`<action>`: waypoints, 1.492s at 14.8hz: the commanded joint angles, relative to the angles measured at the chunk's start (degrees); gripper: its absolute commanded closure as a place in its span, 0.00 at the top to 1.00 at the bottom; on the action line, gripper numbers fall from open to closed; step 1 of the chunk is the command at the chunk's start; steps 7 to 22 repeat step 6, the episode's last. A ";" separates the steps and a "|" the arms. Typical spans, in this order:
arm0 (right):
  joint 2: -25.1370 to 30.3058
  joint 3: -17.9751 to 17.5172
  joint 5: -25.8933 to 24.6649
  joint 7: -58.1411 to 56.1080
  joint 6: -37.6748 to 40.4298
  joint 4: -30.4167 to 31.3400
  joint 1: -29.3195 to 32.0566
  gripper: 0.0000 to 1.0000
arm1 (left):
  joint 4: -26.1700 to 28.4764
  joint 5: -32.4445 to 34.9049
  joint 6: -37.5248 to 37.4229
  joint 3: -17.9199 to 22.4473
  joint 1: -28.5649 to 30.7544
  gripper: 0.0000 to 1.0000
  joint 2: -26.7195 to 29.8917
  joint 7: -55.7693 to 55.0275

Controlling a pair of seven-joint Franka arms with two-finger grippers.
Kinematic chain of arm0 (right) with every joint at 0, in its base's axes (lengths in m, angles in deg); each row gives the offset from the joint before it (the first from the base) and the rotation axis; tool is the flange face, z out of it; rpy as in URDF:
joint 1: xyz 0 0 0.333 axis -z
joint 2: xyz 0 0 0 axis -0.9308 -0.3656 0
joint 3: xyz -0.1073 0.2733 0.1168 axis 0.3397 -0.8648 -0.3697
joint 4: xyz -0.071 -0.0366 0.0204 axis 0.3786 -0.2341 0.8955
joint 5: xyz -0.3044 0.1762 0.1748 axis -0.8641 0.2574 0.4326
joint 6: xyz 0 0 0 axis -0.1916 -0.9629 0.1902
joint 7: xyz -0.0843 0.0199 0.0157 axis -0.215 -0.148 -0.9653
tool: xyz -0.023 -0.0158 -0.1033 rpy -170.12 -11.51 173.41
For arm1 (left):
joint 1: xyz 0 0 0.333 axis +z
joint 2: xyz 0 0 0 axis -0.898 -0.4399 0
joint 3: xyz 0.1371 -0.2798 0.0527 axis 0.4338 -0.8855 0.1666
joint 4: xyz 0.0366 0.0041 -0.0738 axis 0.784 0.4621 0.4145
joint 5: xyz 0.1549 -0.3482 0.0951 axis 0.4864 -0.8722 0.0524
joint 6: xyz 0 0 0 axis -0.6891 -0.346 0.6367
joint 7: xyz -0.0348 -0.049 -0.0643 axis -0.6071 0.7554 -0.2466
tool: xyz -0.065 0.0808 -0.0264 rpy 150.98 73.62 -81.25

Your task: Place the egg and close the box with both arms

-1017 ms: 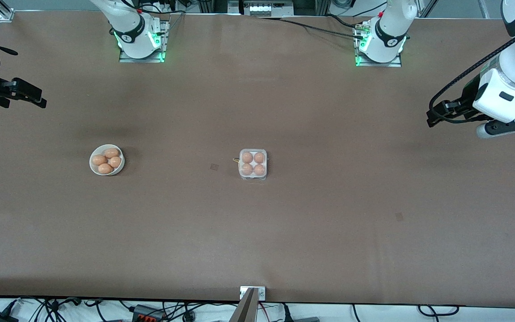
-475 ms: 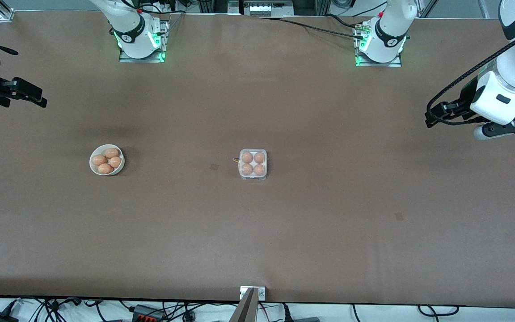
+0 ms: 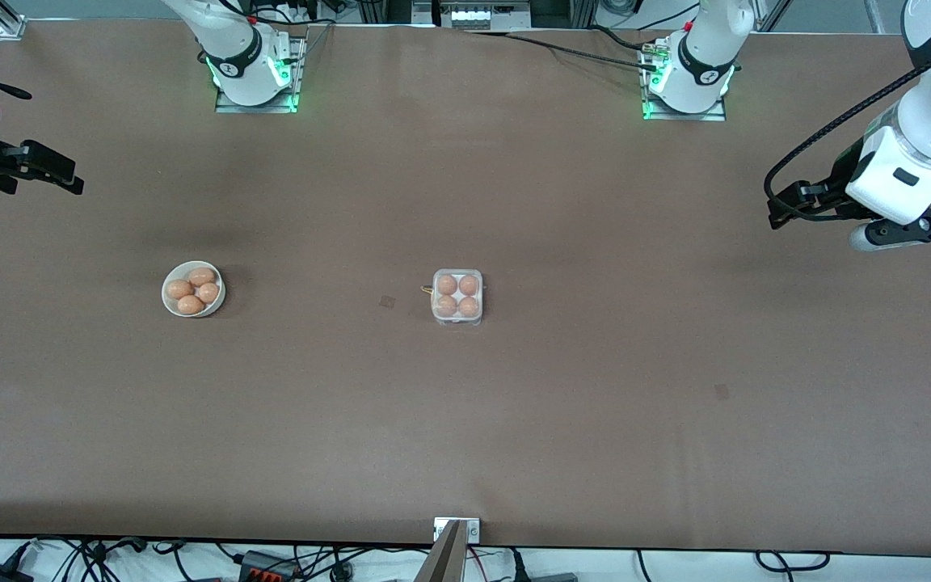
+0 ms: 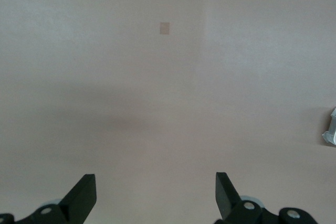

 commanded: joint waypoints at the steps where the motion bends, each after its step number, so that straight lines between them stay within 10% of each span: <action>1: 0.31 -0.23 -0.70 0.80 -0.51 -0.11 0.06 1.00 | 0.44 -0.88 0.51 -0.51 0.91 1.00 0.36 1.85; 22: 0.22 -0.05 -0.70 0.71 -0.78 -0.11 0.58 1.00 | 0.44 -0.97 0.07 -0.51 0.91 1.00 0.36 1.76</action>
